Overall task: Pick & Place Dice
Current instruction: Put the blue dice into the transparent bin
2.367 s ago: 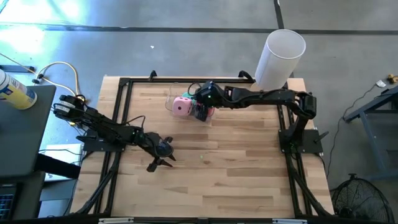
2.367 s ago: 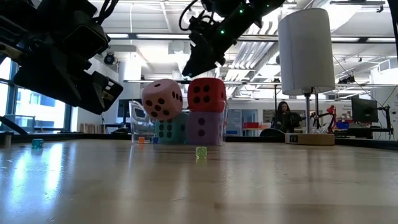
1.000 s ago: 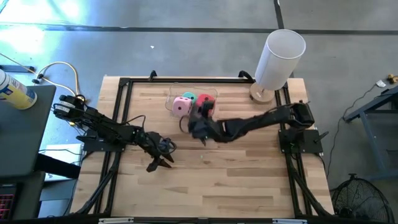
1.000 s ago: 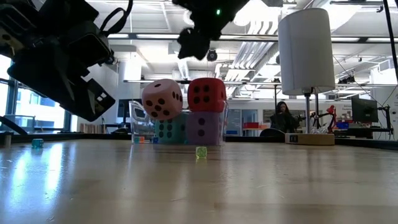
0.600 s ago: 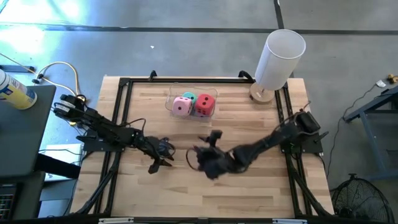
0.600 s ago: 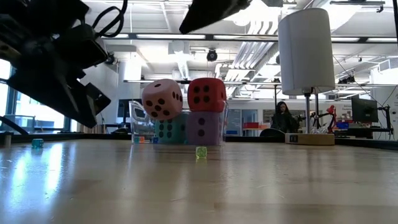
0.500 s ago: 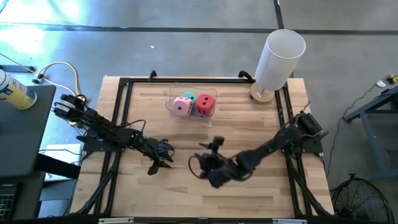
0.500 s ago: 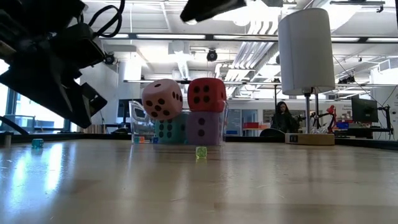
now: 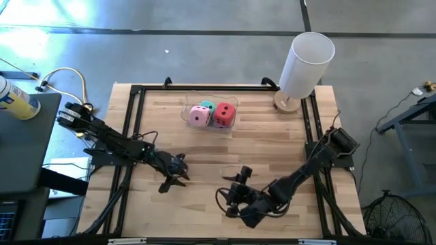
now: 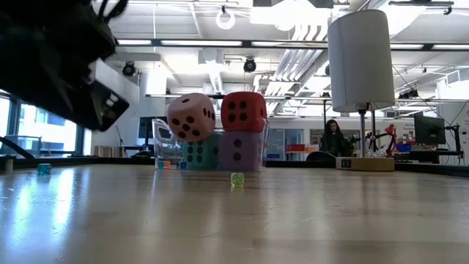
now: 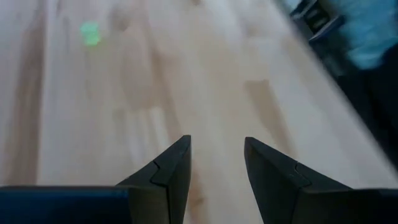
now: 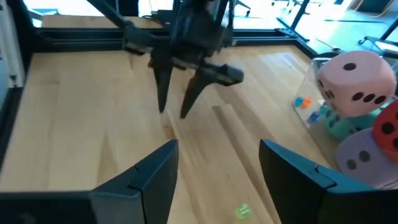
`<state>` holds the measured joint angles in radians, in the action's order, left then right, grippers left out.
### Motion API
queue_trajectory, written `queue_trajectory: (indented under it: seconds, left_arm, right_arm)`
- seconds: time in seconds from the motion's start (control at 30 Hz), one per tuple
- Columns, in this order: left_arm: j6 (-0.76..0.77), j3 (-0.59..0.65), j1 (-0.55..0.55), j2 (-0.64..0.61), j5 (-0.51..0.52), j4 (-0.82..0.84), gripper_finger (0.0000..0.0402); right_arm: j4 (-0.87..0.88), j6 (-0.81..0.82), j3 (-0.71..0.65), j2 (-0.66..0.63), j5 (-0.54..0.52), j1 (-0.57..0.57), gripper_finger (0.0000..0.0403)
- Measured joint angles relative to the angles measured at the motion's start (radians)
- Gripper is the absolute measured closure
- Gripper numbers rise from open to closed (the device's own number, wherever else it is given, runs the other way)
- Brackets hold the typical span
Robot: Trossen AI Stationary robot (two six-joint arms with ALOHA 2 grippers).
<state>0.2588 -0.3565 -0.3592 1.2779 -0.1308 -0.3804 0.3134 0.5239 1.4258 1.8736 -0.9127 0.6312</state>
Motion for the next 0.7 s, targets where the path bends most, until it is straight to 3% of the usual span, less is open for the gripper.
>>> queue_trajectory:
  seconds: [0.13, 0.33, 0.57, 0.7]
  left_arm:
    - [0.001, -0.002, -0.020, -0.082, -0.037, 0.040, 0.0257]
    - [0.007, -0.002, -0.071, -0.246, -0.006, 0.257, 0.0257]
    - [0.059, -0.002, -0.106, -0.421, 0.266, 0.653, 0.0257]
    - [0.258, -0.002, -0.110, -0.465, 0.462, 0.783, 0.0257]
  right_arm:
    - [-0.001, 0.008, 0.000, 0.000, 0.000, 0.003, 0.0188]
    - [-0.001, 0.036, 0.000, 0.000, 0.030, -0.013, 0.0188]
    - [0.034, 0.020, 0.000, 0.000, 0.051, -0.028, 0.0188]
    - [0.038, -0.016, 0.000, 0.000, 0.088, -0.044, 0.0188]
